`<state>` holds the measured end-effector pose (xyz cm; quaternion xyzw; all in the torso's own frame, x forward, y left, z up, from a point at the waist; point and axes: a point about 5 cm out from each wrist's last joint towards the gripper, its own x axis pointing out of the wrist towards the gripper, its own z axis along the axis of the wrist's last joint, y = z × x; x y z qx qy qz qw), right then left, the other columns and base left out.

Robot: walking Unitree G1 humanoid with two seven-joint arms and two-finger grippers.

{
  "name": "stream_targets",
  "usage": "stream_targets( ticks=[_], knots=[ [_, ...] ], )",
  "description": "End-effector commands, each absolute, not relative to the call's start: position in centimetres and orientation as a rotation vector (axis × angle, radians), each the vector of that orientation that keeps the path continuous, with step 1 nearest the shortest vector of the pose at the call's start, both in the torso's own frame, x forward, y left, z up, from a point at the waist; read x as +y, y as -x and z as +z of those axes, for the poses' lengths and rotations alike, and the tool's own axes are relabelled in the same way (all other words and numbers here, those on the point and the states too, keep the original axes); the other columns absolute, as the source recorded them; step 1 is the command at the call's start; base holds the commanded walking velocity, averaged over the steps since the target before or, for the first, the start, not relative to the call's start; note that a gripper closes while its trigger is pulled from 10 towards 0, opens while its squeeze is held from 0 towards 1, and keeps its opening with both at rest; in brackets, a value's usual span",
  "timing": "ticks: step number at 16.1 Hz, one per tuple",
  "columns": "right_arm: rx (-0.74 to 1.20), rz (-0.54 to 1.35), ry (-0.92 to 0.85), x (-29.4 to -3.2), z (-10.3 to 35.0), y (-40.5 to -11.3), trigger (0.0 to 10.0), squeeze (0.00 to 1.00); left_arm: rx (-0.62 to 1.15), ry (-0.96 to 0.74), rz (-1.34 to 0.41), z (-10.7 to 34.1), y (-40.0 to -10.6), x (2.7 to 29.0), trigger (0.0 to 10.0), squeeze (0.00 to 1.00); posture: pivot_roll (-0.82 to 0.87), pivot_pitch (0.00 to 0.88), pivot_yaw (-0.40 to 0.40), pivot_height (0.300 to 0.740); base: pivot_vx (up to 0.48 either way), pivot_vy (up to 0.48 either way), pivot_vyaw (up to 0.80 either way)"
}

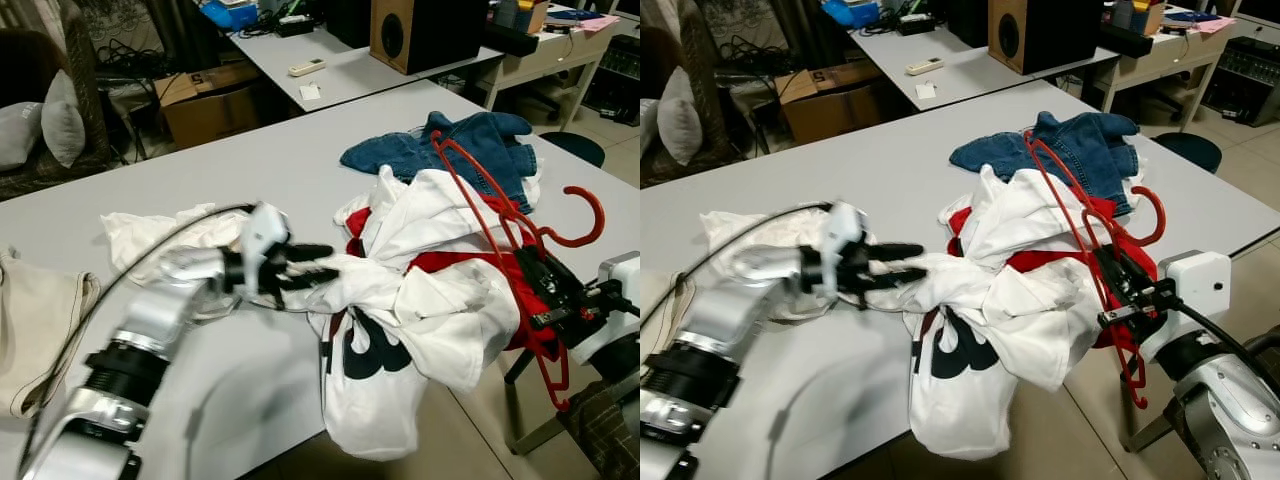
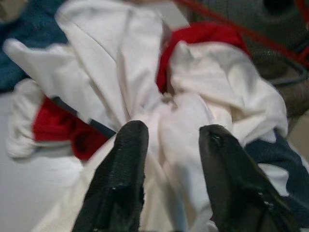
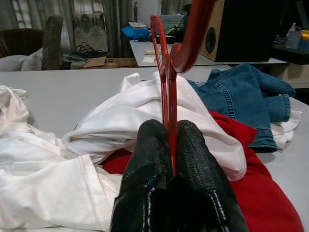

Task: Hang hanger

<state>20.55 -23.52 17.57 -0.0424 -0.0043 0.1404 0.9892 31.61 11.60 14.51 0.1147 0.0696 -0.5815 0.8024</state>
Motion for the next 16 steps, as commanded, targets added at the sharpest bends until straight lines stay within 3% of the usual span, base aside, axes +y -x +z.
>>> stream_targets(
  ticks=[1, 2, 3, 7, 8, 9, 10, 16],
  knots=[
    [-0.013, 0.310, 0.074, -23.0, 17.9, -20.5, 10.0, 0.00, 0.177, -0.302, -1.220, 14.1, -32.0, 11.6, 10.0, 1.00, -0.15, 0.000, 0.132, 0.740, 0.000, 0.000, 0.00],
    [-0.012, 0.317, 0.072, -22.8, 17.8, -20.5, 10.0, 0.00, 0.201, -0.288, -1.205, 13.6, -32.1, 11.3, 10.0, 0.04, -0.15, 0.000, 0.132, 0.740, 0.000, 0.000, 0.00],
    [-0.007, 0.329, 0.069, -22.4, 17.7, -20.5, 10.0, 0.00, 0.236, -0.283, -1.190, 12.5, -32.1, 11.0, 10.0, 0.00, -0.15, 0.000, 0.132, 0.740, 0.000, 0.000, 0.00],
    [0.003, 0.351, 0.074, -22.0, 17.6, -20.7, 10.0, 0.00, 0.264, -0.297, -1.166, 11.5, -32.3, 10.3, 10.0, 0.00, -0.16, 0.000, 0.128, 0.740, 0.000, 0.000, 0.00],
    [0.004, 0.352, 0.074, -22.0, 17.6, -20.7, 10.0, 0.00, 0.260, -0.291, -1.168, 11.5, -32.4, 10.3, 6.9, 0.00, -0.16, 0.000, 0.128, 0.740, 0.000, 0.000, 0.00],
    [0.006, 0.354, 0.076, -22.0, 17.6, -20.7, 10.0, 0.00, 0.255, -0.293, -1.166, 11.5, -32.5, 10.2, 2.0, 0.00, -0.16, 0.000, 0.125, 0.740, 0.000, 0.000, 0.00],
    [0.007, 0.355, 0.079, -22.1, 17.6, -20.7, 10.0, 0.00, 0.248, -0.292, -1.166, 11.6, -32.6, 10.2, 0.0, 0.00, -0.16, 0.000, 0.125, 0.740, 0.000, 0.000, 0.00],
    [0.013, 0.377, 0.089, -21.8, 17.2, -21.1, 10.0, 0.00, 0.229, -0.248, -1.170, 11.6, -32.6, 10.1, 0.0, 0.00, -0.15, 0.000, 0.118, 0.740, 0.000, 0.000, 0.00]
  ],
)
